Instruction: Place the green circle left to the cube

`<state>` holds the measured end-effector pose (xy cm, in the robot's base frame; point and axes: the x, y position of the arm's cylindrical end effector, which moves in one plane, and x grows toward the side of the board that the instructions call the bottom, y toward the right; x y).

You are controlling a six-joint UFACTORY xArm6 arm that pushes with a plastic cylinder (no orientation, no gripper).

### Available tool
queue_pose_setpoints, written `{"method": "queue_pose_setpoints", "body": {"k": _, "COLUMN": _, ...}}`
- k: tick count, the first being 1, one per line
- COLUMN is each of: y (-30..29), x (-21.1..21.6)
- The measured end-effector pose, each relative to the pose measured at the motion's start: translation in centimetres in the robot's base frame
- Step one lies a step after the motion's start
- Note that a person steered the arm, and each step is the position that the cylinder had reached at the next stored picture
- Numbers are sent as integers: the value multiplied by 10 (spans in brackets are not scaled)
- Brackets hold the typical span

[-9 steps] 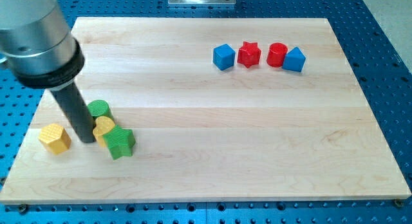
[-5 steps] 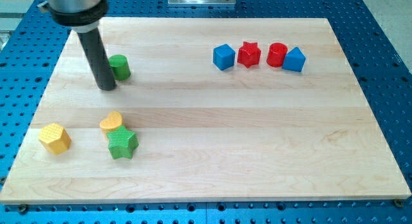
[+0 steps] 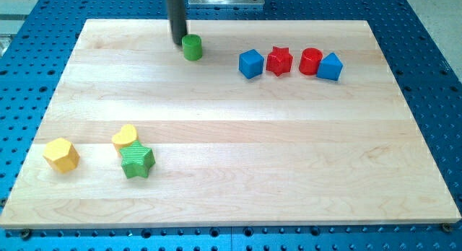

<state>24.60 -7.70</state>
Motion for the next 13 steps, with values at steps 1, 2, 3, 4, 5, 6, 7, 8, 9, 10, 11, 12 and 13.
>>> {"method": "queue_pose_setpoints", "body": {"k": 1, "y": 8, "x": 12}}
{"method": "queue_pose_setpoints", "body": {"k": 2, "y": 16, "x": 24}}
{"method": "queue_pose_setpoints", "body": {"k": 3, "y": 14, "x": 20}}
{"method": "queue_pose_setpoints", "body": {"k": 4, "y": -24, "x": 6}}
{"method": "queue_pose_setpoints", "body": {"k": 5, "y": -48, "x": 8}}
{"method": "queue_pose_setpoints", "body": {"k": 6, "y": -13, "x": 23}}
{"method": "queue_pose_setpoints", "body": {"k": 7, "y": 20, "x": 40}}
{"method": "queue_pose_setpoints", "body": {"k": 8, "y": 36, "x": 50}}
{"method": "queue_pose_setpoints", "body": {"k": 9, "y": 4, "x": 46}}
{"method": "queue_pose_setpoints", "body": {"k": 10, "y": -5, "x": 46}}
{"method": "queue_pose_setpoints", "body": {"k": 11, "y": 0, "x": 48}}
{"method": "queue_pose_setpoints", "body": {"k": 12, "y": 0, "x": 68}}
{"method": "queue_pose_setpoints", "body": {"k": 13, "y": 2, "x": 81}}
